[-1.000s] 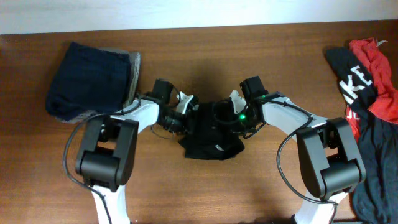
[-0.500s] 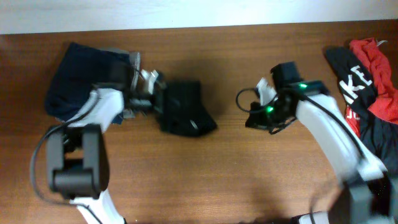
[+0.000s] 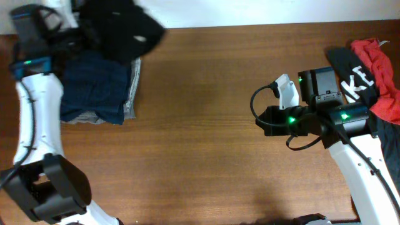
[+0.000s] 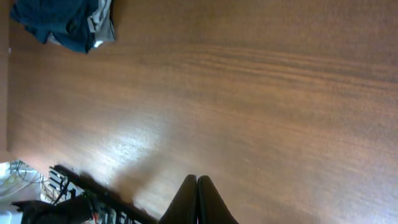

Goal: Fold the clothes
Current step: 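Lift the folded black shirt with the left gripper onto the navy stack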

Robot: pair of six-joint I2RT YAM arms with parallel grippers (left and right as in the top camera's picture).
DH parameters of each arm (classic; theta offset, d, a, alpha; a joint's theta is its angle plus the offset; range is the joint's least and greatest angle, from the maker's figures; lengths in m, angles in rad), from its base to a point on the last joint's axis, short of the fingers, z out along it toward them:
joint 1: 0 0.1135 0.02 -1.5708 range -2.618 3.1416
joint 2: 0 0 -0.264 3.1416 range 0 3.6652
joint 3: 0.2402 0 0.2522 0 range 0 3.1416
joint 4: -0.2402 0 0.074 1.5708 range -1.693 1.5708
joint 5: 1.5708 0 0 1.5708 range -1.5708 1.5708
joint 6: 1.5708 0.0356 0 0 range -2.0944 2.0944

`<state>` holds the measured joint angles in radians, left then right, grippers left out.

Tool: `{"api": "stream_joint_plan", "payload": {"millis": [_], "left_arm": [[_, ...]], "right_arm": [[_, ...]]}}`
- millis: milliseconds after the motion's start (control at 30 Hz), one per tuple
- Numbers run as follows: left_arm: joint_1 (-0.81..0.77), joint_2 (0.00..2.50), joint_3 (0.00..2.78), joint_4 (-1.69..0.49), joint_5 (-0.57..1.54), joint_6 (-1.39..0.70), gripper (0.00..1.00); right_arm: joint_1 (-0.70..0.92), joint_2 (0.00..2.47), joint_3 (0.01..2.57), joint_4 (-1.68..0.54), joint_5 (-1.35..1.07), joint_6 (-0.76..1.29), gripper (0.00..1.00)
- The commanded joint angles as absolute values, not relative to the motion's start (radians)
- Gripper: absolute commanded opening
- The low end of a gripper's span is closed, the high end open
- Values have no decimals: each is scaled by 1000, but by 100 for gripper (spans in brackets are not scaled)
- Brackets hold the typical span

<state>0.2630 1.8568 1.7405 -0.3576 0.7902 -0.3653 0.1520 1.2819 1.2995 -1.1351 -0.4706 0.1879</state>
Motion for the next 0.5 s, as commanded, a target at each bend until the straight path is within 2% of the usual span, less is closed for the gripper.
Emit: {"api": "stream_joint_plan", "payload": {"millis": [0, 133, 300, 467], "left_arm": [[345, 1897, 1752, -384, 551, -659, 1], [403, 1975, 1750, -448, 527, -814, 1], [400, 2090, 1749, -561, 416, -842, 1], [402, 2176, 1748, -704, 442, -931, 0]], "right_arm": [[157, 1269, 1302, -1138, -459, 189, 5], [157, 1269, 1302, -1137, -458, 187, 5], [157, 1269, 1302, -1142, -459, 187, 5], [156, 1269, 1302, -1134, -459, 187, 5]]}}
